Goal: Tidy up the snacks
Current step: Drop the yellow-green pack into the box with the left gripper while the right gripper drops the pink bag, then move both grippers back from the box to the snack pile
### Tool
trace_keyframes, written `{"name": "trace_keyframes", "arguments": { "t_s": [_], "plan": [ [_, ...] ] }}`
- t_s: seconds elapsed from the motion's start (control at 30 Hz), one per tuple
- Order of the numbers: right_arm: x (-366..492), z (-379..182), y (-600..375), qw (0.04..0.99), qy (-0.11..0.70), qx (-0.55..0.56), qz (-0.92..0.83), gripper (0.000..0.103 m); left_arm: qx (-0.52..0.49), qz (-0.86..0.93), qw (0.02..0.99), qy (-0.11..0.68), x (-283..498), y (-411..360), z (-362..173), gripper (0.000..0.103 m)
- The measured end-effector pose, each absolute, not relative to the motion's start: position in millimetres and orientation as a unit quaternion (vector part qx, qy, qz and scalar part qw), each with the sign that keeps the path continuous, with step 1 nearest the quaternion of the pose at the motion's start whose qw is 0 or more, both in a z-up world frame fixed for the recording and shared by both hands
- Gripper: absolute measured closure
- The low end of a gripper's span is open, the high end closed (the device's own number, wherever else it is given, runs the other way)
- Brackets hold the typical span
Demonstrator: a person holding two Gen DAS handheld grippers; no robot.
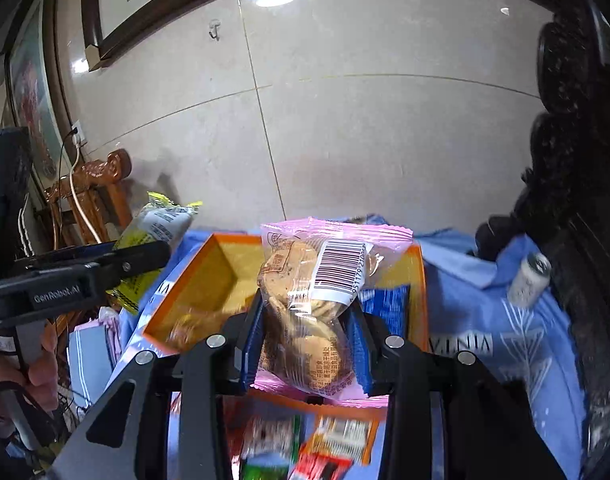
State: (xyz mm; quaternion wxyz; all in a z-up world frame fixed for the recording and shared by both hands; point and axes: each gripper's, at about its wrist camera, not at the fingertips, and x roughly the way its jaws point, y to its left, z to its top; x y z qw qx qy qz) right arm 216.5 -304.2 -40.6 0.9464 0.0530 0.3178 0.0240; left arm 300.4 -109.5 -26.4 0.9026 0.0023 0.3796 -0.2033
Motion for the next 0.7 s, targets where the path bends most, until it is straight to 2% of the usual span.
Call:
{"name": "trace_keyframes", "arguments": {
  "t_s": [0.07, 0.1, 0.17, 0.2, 0.7],
  "plan": [
    [232.4, -39.8, -305.5, 0.947, 0.316, 0.046, 0.024, 0.065, 0.001, -0.204, 0.902, 0.381, 314.7, -114.7, -27.6, 0.035],
    [238.7, -40.8, -306.1, 0.946, 0.319, 0.048, 0.028, 0.063, -0.001, -0.204, 0.902, 0.38, 319.9, -115.5, -28.1, 0.024],
    [247.5, -40.7, -307.6, 0.945, 0.322, 0.052, 0.022, 0.044, -0.007, -0.18, 0.906, 0.383, 329.5, -115.1, -27.0, 0.004],
    [248.8, -38.6, -308.9, 0.946, 0.317, 0.058, 0.017, 0.031, -0.015, -0.174, 0.908, 0.382, 331.5, -112.7, -25.7, 0.004],
    [193.4, -43.9, -296.8, 0.944, 0.324, 0.056, 0.023, 0.031, -0.045, -0.169, 0.907, 0.382, 277.1, -72.7, -25.3, 0.004]
  ]
}}
